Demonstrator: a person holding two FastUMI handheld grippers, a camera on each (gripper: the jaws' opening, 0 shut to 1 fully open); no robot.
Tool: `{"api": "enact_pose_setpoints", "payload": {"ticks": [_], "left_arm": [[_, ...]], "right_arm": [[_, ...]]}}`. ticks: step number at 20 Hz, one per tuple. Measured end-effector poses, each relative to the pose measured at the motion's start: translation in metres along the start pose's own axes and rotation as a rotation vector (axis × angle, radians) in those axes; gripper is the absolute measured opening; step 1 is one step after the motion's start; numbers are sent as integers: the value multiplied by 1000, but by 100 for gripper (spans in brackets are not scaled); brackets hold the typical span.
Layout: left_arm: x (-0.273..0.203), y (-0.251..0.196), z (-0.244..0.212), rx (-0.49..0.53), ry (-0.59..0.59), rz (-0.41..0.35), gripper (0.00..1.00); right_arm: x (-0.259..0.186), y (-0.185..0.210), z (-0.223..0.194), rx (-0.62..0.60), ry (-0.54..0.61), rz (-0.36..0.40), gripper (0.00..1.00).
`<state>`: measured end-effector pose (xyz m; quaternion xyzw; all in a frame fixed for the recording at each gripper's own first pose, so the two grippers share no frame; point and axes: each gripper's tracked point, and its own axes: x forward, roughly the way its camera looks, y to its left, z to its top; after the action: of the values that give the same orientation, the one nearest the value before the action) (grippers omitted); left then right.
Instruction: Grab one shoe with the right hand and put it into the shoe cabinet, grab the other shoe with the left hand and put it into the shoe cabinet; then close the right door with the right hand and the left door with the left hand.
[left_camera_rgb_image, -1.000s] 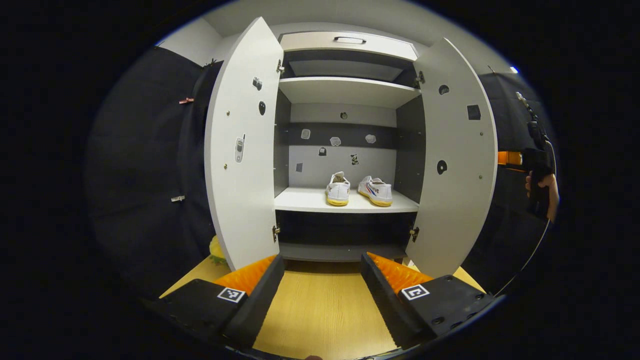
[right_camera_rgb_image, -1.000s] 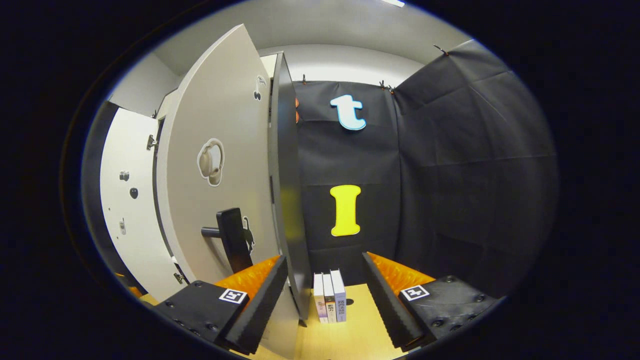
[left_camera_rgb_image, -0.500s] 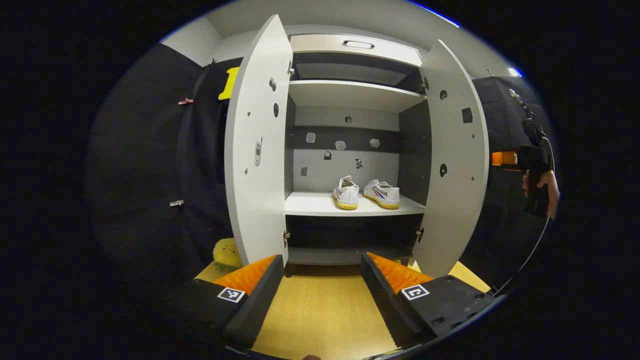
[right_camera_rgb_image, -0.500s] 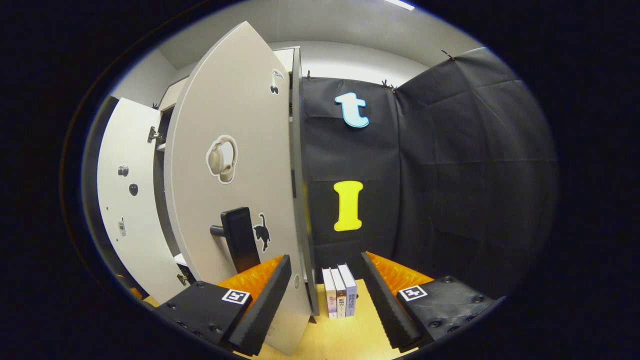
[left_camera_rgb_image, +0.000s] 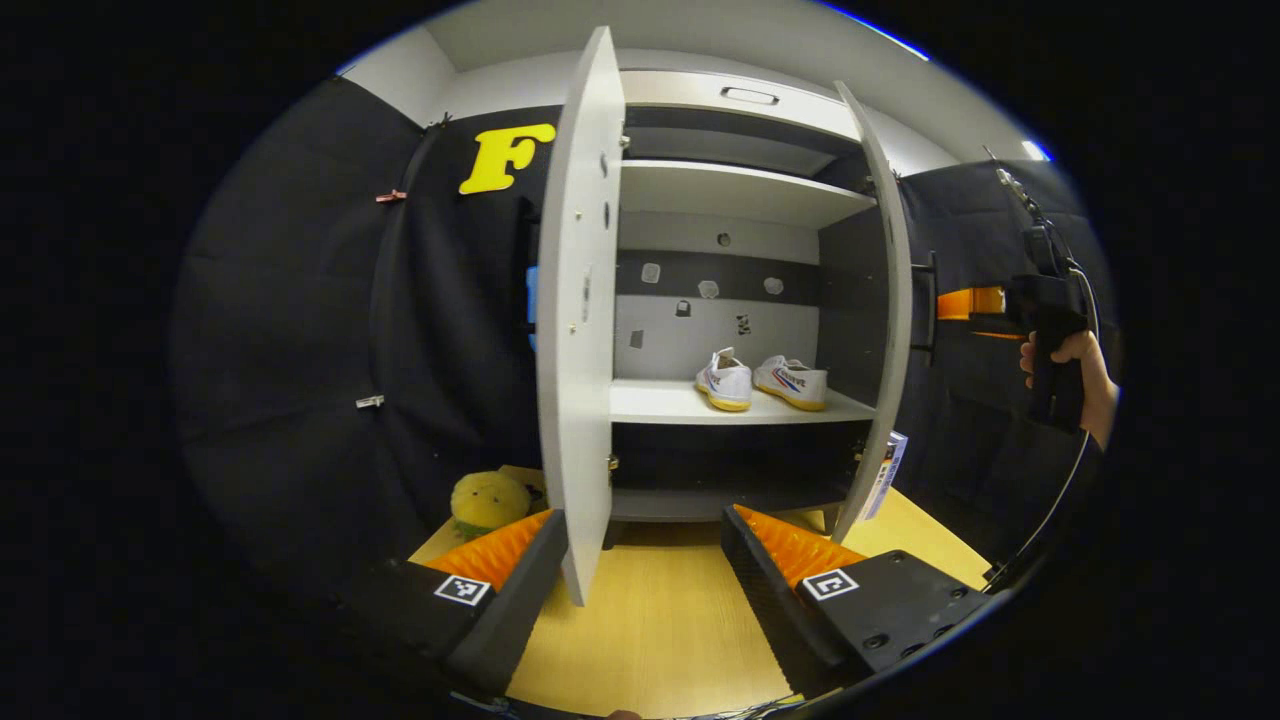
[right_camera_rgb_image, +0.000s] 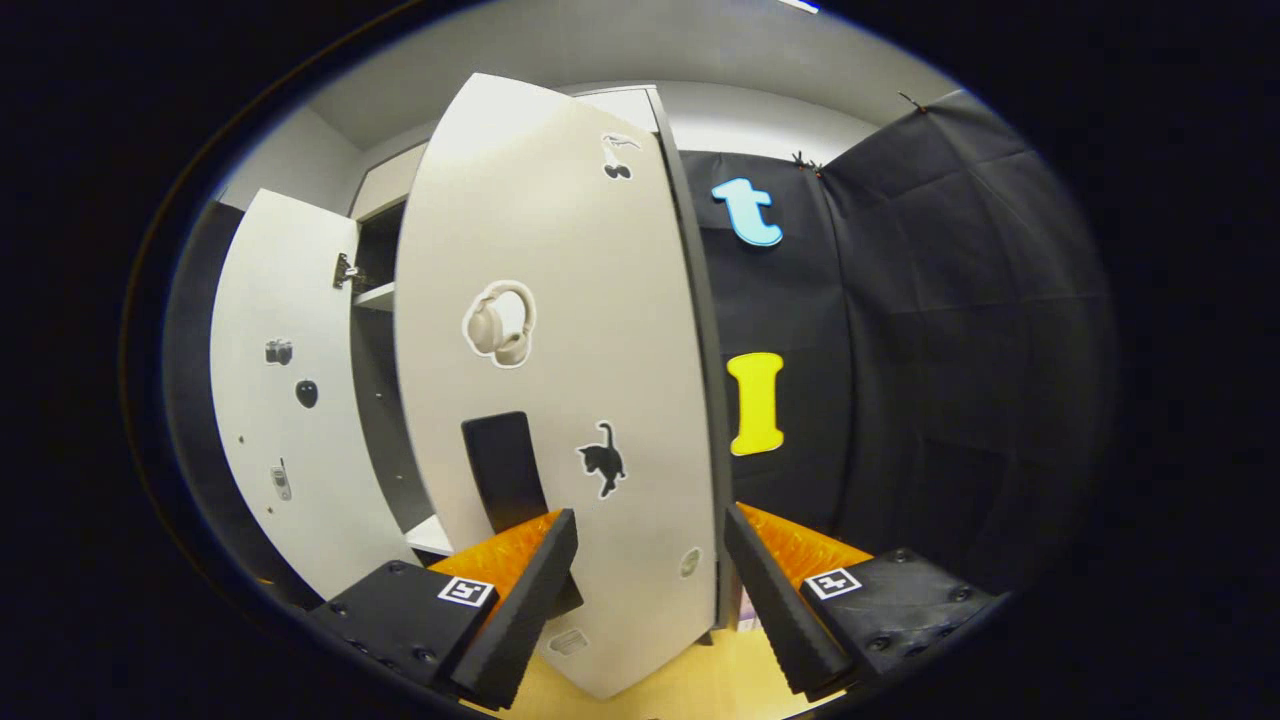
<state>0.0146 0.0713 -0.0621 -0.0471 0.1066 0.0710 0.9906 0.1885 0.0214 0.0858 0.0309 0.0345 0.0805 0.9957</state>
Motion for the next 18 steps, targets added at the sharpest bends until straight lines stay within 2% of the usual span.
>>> {"api": "enact_pose_setpoints", "payload": {"ticks": [3,6,13,18], "left_arm": [[-4,35,-5,-28,4,39,97],[-6,70,-7,-25,3,87,96],[15,141,16,-39,-26,171,95],[32,176,44,-6,-63,188,95]], "right_arm": [[-5,22,-13,16,7,22,99],[-12,29,-34,16,40,16,99],[-31,9,-76,41,138,-71,98],[-45,-4,-93,68,169,-131,98]]}}
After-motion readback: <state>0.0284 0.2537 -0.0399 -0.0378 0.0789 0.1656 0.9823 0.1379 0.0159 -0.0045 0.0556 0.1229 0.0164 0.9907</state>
